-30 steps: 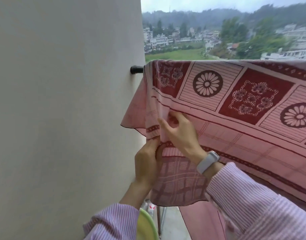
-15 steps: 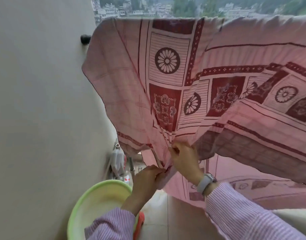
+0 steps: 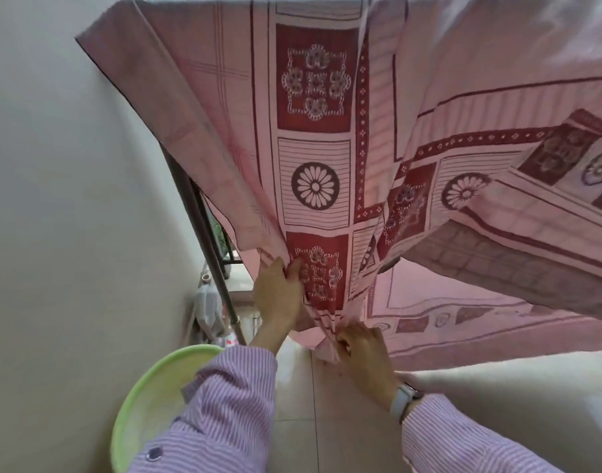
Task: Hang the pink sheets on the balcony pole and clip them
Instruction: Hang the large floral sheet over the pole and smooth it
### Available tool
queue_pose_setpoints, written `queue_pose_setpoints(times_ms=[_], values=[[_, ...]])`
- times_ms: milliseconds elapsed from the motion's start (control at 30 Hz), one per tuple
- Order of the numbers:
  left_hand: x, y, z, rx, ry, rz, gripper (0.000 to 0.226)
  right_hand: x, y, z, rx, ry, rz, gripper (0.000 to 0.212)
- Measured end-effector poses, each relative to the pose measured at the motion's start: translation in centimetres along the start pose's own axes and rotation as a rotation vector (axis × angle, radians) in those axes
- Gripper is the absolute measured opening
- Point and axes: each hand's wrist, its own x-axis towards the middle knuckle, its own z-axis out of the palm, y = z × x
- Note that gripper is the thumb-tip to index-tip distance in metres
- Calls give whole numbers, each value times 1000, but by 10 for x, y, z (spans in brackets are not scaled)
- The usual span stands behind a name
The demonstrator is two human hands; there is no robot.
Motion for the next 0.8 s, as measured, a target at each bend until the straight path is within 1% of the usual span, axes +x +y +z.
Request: queue_pose_setpoints(times_ms=[67, 133, 167, 200, 267, 300, 333, 367, 400, 467, 533, 567, 600, 633, 700, 733, 800], values=[[-12, -11, 3, 24, 21, 16, 31, -1, 14, -10, -26, 29, -27, 5], [-19, -24, 0, 58, 43, 41, 31, 3, 20, -24, -23, 107, -57, 11], [-20, -31, -1, 77, 46, 57, 31, 8, 20, -31, 30, 162, -25, 18], [-21, -34, -2, 95, 42, 58, 32, 15, 18, -38, 141, 207, 62, 31], [-23, -43, -1, 110, 49, 64, 34, 37, 15, -49, 433, 199, 300, 74], [-24, -47, 0, 109, 47, 70, 35, 50, 13, -52, 574, 193, 391, 92], [-28, -52, 0, 108, 30, 68, 35, 61, 10, -54, 706, 208, 446, 102], [-31, -59, 0, 103, 18, 80, 36, 73, 8, -57, 800, 226, 465, 107], [-35, -66, 0, 112, 3, 72, 36, 83, 3, -61, 839, 236, 464, 109], [-41, -79, -2, 153, -21, 27, 34, 97, -7, -60, 763, 195, 404, 111], [-47, -89, -3, 198, -47, -15, 33, 106, -17, -52, 666, 152, 374, 112], [-50, -94, -3, 226, -65, -32, 33, 110, -24, -48, 663, 156, 380, 108], [-54, -99, -3, 262, -91, -53, 34, 112, -31, -44, 695, 171, 397, 100], [-59, -102, -2, 295, -114, -61, 35, 115, -37, -40, 749, 200, 416, 87], [-66, -110, -2, 333, -147, -62, 36, 118, -49, -36, 870, 274, 476, 56], [-68, -113, -3, 341, -152, -69, 36, 120, -52, -36, 876, 317, 508, 44], [-67, -119, -6, 366, -151, -105, 37, 117, -52, -30, 814, 357, 547, 32]])
